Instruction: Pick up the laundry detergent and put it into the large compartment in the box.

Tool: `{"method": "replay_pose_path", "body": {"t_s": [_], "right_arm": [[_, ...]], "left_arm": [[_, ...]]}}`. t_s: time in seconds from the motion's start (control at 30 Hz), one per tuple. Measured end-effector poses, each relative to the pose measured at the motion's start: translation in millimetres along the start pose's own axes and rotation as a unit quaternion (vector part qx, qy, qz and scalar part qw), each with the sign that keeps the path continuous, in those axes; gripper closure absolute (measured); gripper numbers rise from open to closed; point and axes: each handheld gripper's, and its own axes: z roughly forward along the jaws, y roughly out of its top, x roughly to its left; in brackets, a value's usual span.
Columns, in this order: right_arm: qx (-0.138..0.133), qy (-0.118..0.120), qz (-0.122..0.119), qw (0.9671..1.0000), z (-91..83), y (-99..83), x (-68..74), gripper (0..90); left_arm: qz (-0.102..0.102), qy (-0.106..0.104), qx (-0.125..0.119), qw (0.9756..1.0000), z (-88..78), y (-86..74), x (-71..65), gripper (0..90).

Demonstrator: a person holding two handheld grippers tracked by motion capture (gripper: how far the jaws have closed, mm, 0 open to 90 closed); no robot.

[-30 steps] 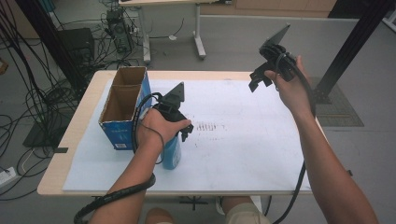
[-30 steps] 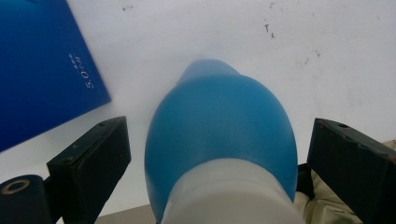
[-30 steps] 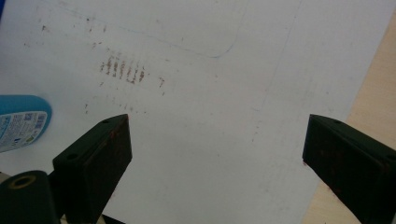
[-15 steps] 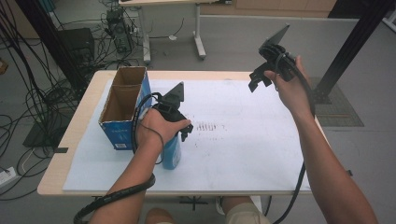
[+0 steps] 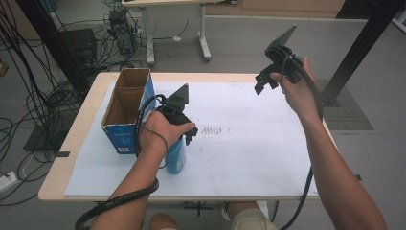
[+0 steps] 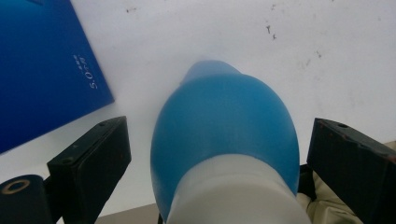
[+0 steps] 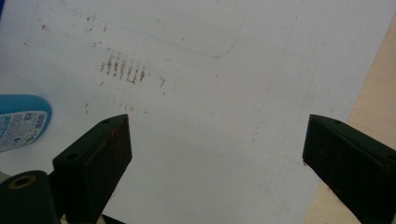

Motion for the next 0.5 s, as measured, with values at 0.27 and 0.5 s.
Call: {"method": "replay_pose_path", "body": {"t_s": [0.27, 0.5], "right_arm": [[0.001, 0.001, 0.000, 1.0000, -0.1, 0.1, -0.3, 8.0], [0.002, 0.003, 0.000, 1.0000, 0.3, 0.8, -0.8, 8.0]], "left_arm": [[0.001, 0.001, 0.000, 1.0000, -1.1, 0.0, -0.7, 6.7], [0.005, 0.002, 0.001, 1.0000, -1.9, 1.0, -2.3, 6.6]]}}
